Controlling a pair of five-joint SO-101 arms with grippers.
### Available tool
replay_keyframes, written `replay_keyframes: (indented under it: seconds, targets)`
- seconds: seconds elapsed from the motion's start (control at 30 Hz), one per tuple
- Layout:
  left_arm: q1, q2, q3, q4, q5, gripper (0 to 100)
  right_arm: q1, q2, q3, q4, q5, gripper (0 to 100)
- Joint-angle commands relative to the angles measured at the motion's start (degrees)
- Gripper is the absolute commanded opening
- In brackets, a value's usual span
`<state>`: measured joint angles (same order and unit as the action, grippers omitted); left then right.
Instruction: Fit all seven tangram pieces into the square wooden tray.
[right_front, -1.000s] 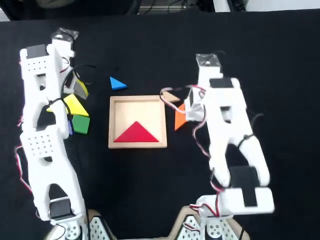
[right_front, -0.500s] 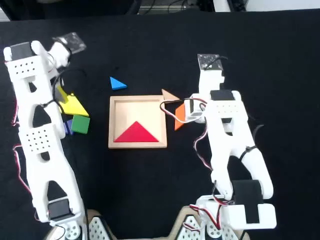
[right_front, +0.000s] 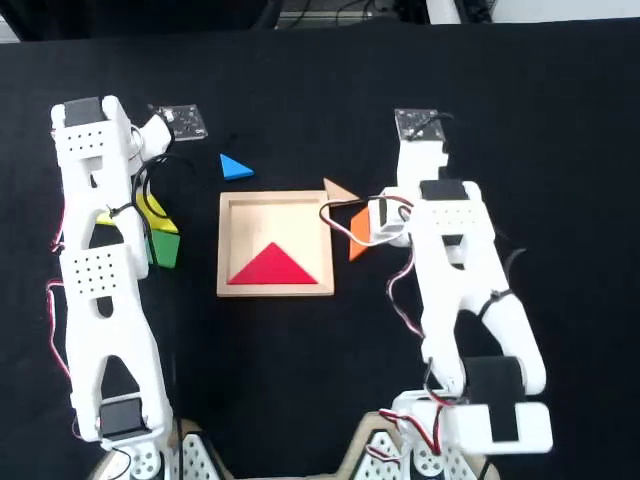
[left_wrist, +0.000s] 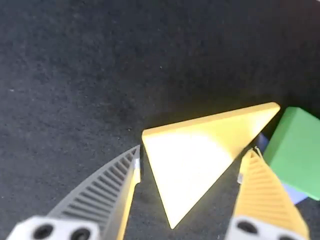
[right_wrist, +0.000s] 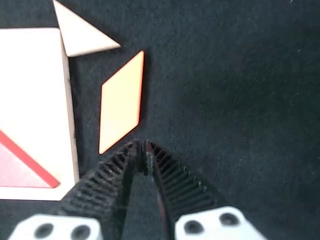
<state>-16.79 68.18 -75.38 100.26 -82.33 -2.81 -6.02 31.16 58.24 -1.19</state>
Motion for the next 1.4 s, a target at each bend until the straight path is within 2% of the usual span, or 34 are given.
replay_keyframes:
  seconds: [0.0, 0.1, 0.37, 0.53, 0.67, 0.9, 1.13, 1.37]
  targets:
    - [0.5, -0.7, -2.5, 0.4, -5.8, 31, 0.5, 1.6, -2.5, -1.0, -0.1, 1.1]
    - [0.2, -0.7, -2.6, 0.2, -8.6, 31, 0.7, 3.5, -3.4, -0.8, -0.1, 1.1]
    - [-3.0, 3.5, -3.1, -1.9, -9.3, 32, 0.7, 4.2, -3.6, -0.9, -0.1, 1.1]
    - [-3.0, 4.1, -3.1, -1.8, -8.5, 40, 0.5, 4.2, -3.6, -0.9, -0.1, 1.1]
    - [-2.9, 4.1, -3.1, -7.8, -5.3, 40, 0.5, 4.2, -3.6, -0.9, -0.1, 1.1]
    - [1.4, 4.1, -2.8, -7.3, -3.3, 40, 0.5, 4.2, -3.6, -0.9, 1.0, 1.1]
    - [2.9, 5.5, -3.1, -11.4, -5.1, 40, 0.5, 4.2, -3.6, -0.9, 1.8, 1.1]
    - [2.1, 8.4, -2.9, -9.6, -9.2, 37, 0.5, 4.4, -3.6, -1.0, 1.8, 1.1]
